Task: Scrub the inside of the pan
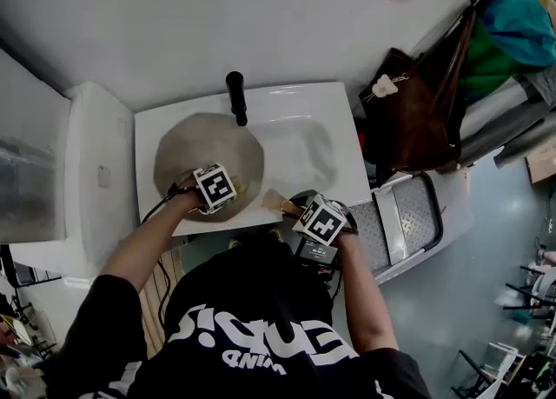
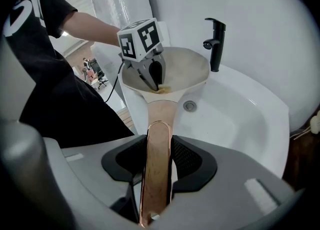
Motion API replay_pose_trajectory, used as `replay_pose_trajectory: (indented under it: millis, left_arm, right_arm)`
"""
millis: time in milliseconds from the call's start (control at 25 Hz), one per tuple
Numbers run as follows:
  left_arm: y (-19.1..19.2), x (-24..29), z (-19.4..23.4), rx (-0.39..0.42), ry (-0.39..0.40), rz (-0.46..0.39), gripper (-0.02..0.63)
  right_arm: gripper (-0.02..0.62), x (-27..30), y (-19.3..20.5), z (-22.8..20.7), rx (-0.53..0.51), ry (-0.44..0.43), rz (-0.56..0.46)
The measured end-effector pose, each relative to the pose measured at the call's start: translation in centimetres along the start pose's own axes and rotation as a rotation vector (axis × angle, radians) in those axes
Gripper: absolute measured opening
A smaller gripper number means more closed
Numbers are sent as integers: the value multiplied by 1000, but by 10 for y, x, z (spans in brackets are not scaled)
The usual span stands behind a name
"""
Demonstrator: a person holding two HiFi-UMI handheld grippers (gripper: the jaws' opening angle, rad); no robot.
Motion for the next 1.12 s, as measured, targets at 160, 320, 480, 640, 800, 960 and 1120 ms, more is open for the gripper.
replay_pose_trajectory:
  millis: [160, 320, 480, 640, 800, 960, 1120]
  left_arm:
    - [-18, -10, -2, -7, -23, -122, 48]
    - [-26, -31, 10, -91, -74, -224, 48]
    - [-28, -50, 17, -138, -111, -300, 48]
    - [-27, -63, 20, -144, -144, -349, 48]
    - [-25, -71, 18, -167, -139, -374, 48]
    - [-23, -76, 20, -169, -142, -401, 48]
    - [-20, -84, 25, -177, -159, -431, 49]
  right_arm:
    - [166, 1, 3, -3, 2, -6, -1]
    - [166, 3, 4, -4, -7, -5, 5]
    - [166, 10, 12, -7, 1, -12, 13]
    - [166, 11, 12, -8, -6, -16, 13]
    - [166, 15, 16, -8, -14, -13, 10]
    - [166, 8, 18, -5, -21, 6, 14]
    - [166, -14, 18, -3, -17, 25, -7]
Point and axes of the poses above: the fingertips, and each gripper's own axes: x forward along the fingers, z to its left, y out of its underside, the point moved 1 cm from there along -x, backward along the fingers, and after that the axes turned 11 degrees about -y, right-handed, at the moved point
